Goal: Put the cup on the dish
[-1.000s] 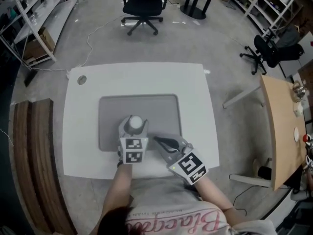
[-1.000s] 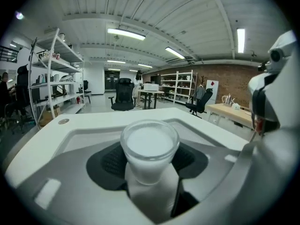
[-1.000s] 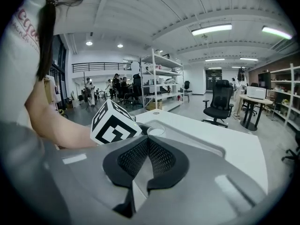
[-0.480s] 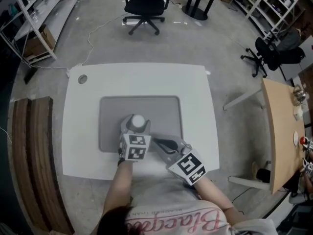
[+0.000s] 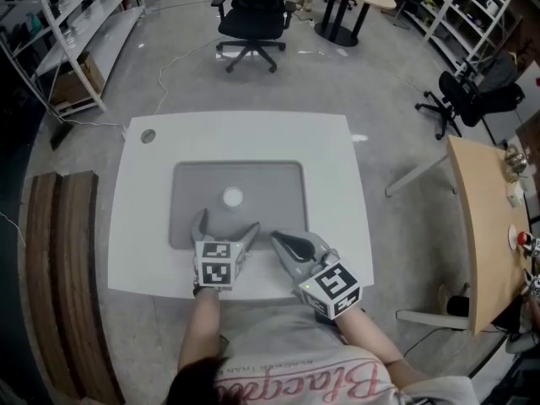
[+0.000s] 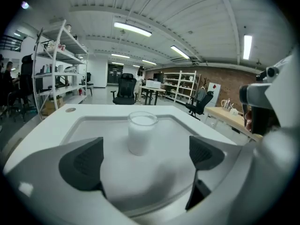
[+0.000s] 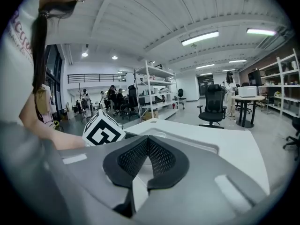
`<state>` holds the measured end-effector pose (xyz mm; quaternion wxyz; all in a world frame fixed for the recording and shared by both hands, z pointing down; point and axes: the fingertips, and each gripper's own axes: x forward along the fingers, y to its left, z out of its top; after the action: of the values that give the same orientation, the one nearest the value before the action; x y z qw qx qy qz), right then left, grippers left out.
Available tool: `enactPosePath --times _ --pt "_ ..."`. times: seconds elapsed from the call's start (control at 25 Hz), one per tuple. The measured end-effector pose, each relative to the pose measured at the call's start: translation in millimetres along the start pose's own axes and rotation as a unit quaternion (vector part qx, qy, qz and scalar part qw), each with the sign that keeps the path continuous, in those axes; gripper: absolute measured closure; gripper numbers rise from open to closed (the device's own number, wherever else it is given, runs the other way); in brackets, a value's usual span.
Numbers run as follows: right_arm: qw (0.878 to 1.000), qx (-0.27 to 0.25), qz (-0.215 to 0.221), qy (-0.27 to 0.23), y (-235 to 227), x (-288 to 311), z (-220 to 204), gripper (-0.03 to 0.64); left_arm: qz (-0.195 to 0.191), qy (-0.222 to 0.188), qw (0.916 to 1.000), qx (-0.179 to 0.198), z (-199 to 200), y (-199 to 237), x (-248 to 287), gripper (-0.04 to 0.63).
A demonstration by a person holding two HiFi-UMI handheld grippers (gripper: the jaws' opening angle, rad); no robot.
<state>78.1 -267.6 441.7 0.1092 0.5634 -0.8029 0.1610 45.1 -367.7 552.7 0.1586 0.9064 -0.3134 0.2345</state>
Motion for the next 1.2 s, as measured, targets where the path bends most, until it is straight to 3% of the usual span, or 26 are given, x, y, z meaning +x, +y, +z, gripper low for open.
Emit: enactPosePath --times 0.12,0.24,0.32,0.4,0.48,0.92,1.12,1.2 --pt "1.0 0.0 0.007 -0.016 5 -14 -1 0.617 0.019 -0.037 0.9991 -0.009 10 -8 -26 0.06" --pt "1.0 -0.011 0.018 -0.021 13 -32 -3 0.617 0.036 -0.094 0.9949 -0.005 21 -20 -58 0.219" --pt "0.999 -0.02 0.028 -0.025 20 -45 -5 0.618 0.04 -0.111 0.993 -0.004 21 -32 -77 0.27" --pt "0.998 -0.029 0.04 -0.028 28 -60 -9 0.621 0.057 -0.122 0.9909 -0.005 15 -43 -97 0.394" --pt "0.998 -0.035 0.047 -0.026 36 -76 -14 0.623 0.08 -0.141 0.9867 -0.012 12 -54 -118 0.579" --pt "0.995 -0.062 0.067 -0.043 82 -148 -39 0.624 0.088 -0.191 0.9777 0.007 -6 -128 -203 0.595" --pt "0.995 -0.054 0.059 -0.052 108 -183 -41 0.624 0.083 -0.203 0.9756 -0.014 -18 -155 -239 0.595" --pt "0.995 -0.049 0.057 -0.059 115 -196 -42 0.624 0.081 -0.206 0.9751 -0.006 -22 -169 -252 0.595"
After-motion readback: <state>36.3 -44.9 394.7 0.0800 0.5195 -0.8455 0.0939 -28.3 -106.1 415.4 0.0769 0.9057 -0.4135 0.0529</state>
